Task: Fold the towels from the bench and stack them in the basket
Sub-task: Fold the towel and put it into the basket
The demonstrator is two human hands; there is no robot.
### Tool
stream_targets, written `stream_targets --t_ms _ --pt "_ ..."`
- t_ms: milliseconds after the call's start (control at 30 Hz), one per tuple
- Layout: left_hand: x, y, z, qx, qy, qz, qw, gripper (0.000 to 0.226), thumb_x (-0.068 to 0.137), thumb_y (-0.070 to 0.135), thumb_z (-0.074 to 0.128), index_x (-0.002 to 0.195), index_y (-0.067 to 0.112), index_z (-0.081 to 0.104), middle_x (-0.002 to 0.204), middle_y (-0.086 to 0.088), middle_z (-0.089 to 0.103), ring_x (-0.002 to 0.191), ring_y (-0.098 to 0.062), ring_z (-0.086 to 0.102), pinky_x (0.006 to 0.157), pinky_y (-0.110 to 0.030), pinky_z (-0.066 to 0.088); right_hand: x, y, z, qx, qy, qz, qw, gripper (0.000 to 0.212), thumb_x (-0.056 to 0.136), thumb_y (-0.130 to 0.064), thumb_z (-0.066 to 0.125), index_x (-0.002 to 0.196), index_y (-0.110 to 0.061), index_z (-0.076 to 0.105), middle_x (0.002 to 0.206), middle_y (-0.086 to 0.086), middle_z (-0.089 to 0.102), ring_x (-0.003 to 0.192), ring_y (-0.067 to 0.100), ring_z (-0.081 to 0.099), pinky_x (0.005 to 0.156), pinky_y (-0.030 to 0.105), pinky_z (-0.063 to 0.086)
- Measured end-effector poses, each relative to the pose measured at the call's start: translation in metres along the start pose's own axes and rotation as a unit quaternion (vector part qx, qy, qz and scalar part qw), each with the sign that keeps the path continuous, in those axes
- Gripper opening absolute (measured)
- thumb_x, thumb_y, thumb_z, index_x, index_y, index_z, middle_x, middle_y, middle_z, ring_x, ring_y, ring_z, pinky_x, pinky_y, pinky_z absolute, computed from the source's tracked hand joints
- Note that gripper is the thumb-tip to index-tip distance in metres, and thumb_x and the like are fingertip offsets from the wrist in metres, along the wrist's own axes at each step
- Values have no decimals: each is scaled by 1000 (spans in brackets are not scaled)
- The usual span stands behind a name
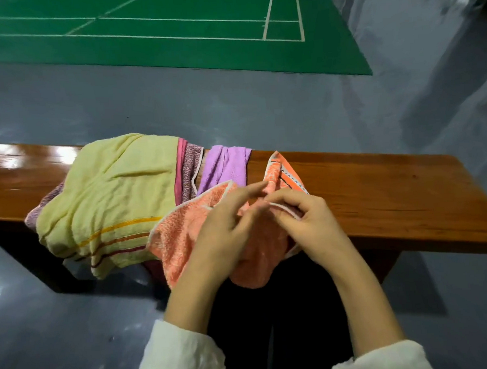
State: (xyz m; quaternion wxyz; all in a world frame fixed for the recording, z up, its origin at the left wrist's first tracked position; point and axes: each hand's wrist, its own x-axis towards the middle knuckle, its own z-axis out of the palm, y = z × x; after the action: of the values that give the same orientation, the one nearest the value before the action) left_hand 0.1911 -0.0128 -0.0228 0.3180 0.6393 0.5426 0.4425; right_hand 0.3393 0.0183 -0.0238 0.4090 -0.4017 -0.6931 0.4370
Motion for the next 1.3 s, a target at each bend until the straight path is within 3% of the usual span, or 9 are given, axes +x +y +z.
stream_targets --t_ms 200,300,500,667,800,1000,1100,1233,1300 --pt "-1 -14 -3 42 57 -23 997 6 80 28 69 74 27 69 71 15 67 67 6 57 67 -14 43 -8 8 -9 -144 3 -12 989 23 80 -3 63 87 -24 71 85 -16 65 85 -1 60 76 11 44" --pt "-5 -22 -18 45 119 -58 990 19 82 19 72 65 25 65 61 16 60 52 0 47 55 -19 38 -6 10 -16 -193 23 41 980 23 82 0 60 91 -19 70 87 -20 64 87 -5 59 79 10 44" --pt "-12 -41 -49 54 175 -113 977 14 83 26 70 70 29 68 63 8 63 54 -1 48 55 -16 38 5 11 -13 -237 24 76 968 19 83 -6 57 86 -24 65 82 -15 62 79 11 59 72 32 49" --pt "-17 -48 -71 86 230 -138 960 22 85 19 68 67 31 64 64 25 63 62 11 54 59 -6 37 6 23 -20 -237 68 127 961 16 87 -9 55 90 -20 65 93 -2 67 91 19 62 80 44 53" --pt "-19 -57 -67 84 228 -168 955 21 85 24 69 64 29 64 67 21 65 63 8 54 63 -15 41 4 28 -18 -217 97 146 960 14 94 -17 54 103 -19 64 103 -1 66 96 14 62 80 40 56" --pt "-19 -56 -66 91 248 -178 948 20 86 25 68 66 27 64 66 22 64 62 9 55 56 -8 38 1 43 -21 -283 93 213 931 15 95 -18 53 104 -15 64 102 0 65 90 15 58 75 31 51" --pt "-19 -53 -64 91 254 -178 946 20 87 24 67 67 27 63 67 12 65 66 6 56 58 -6 37 -2 46 -18 -176 103 216 955 15 96 -23 54 100 -15 65 96 -2 66 86 9 59 63 19 42" --pt "-17 -47 -58 105 263 -188 940 4 89 28 63 92 25 62 89 4 63 87 -13 57 73 -18 44 -4 39 -11 16 174 169 970 17 93 -19 58 88 -4 65 88 9 69 84 16 62 70 22 49" --pt "-15 -41 -52 99 251 -198 942 33 86 34 60 116 22 55 110 -4 54 96 -16 52 82 -33 43 -2 30 -5 93 204 144 964 20 92 -17 59 85 1 63 81 13 65 77 18 60 73 31 50"
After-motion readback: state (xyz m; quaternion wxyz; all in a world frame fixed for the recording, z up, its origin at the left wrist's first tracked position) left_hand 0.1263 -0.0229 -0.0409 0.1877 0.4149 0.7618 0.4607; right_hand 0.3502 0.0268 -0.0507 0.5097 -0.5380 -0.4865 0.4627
